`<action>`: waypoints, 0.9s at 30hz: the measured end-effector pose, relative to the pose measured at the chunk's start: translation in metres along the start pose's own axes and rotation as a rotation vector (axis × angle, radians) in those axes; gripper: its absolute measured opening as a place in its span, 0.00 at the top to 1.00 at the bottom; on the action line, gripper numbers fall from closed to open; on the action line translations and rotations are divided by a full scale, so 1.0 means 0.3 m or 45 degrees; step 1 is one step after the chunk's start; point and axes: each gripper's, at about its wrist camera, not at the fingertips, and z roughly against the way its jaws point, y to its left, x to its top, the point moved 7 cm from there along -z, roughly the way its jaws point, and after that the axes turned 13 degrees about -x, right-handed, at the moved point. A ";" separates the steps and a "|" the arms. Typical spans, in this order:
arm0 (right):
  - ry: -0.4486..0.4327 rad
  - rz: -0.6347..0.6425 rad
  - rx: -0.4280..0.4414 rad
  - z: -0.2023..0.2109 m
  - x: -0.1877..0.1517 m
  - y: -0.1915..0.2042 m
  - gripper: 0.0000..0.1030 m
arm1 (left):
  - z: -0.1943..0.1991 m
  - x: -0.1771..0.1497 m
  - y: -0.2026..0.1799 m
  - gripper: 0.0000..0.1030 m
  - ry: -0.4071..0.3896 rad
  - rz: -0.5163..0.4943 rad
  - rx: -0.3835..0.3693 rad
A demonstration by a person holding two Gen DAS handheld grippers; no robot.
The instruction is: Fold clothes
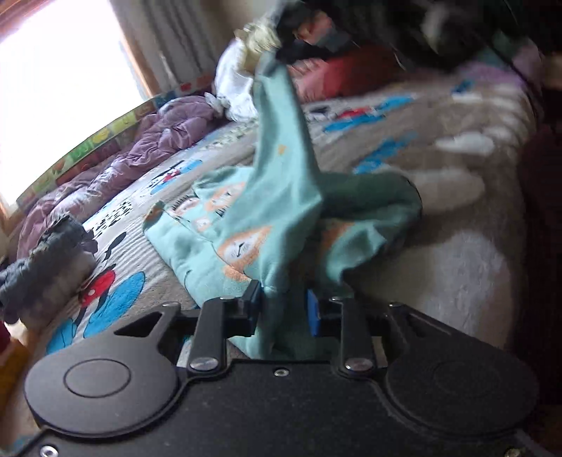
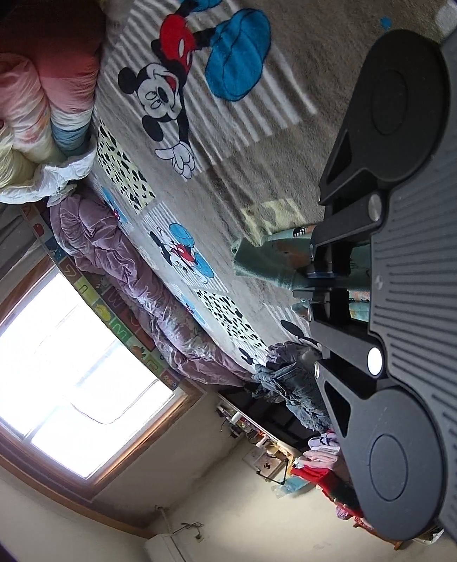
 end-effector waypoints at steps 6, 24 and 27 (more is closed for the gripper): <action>0.008 0.076 -0.054 -0.072 0.040 0.126 0.94 | 0.014 -0.016 0.045 0.80 -0.051 0.207 -0.108; 0.161 0.418 -0.205 -0.449 -0.025 0.443 0.94 | 0.046 -0.088 0.219 0.80 -0.279 1.000 -0.538; 0.195 0.459 -0.233 -0.503 -0.051 0.453 0.94 | 0.044 -0.095 0.230 0.80 -0.289 1.063 -0.576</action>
